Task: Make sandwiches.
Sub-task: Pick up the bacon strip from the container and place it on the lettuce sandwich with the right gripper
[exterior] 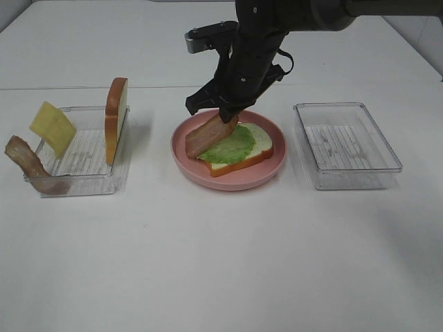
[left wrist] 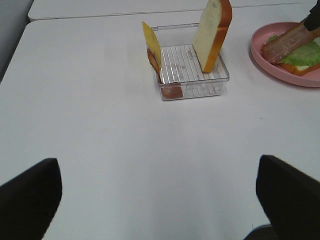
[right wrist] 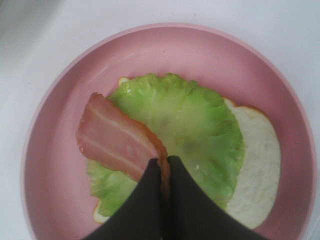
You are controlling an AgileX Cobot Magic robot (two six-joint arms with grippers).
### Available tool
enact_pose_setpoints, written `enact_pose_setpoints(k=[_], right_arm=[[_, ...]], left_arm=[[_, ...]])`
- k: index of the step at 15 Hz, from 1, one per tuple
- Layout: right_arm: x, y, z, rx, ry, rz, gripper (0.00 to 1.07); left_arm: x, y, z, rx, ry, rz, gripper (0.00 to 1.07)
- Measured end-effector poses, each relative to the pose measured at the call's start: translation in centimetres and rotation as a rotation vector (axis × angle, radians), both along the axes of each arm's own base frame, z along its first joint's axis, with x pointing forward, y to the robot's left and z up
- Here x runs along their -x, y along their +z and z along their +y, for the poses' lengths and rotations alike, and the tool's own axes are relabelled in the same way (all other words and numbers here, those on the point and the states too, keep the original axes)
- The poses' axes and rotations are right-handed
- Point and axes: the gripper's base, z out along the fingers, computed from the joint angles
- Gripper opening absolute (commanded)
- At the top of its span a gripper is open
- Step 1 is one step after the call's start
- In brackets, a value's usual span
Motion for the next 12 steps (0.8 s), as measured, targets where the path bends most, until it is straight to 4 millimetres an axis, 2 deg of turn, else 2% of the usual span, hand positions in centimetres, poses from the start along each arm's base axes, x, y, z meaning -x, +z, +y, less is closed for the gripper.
enact_pose_setpoints(k=[6,7,8,9,10,12], right_arm=[[-0.4,-1.1,-0.4,0.083,0.033,-0.022,0.02],[-0.4,-1.2,-0.4,0.084,0.033,-0.022,0.19],[-0.4,-1.2,-0.4,0.084,0.033,-0.022,0.58],[-0.4,-1.2,-0.4,0.084,0.033,-0.022,0.8],[-0.4,-1.2,-0.4,0.084,0.033,-0.022,0.92],[-0.2,-1.0,-0.6,0.096,0.026,-0.004,0.93]], left_arm=[[0.0,0.0,0.0,0.0,0.0,0.0,1.0],[0.0,0.0,0.0,0.0,0.0,0.0,1.0],[0.0,0.0,0.0,0.0,0.0,0.0,1.0],[0.0,0.0,0.0,0.0,0.0,0.0,1.0],[0.0,0.0,0.0,0.0,0.0,0.0,1.0],[0.0,0.0,0.0,0.0,0.0,0.0,1.0]])
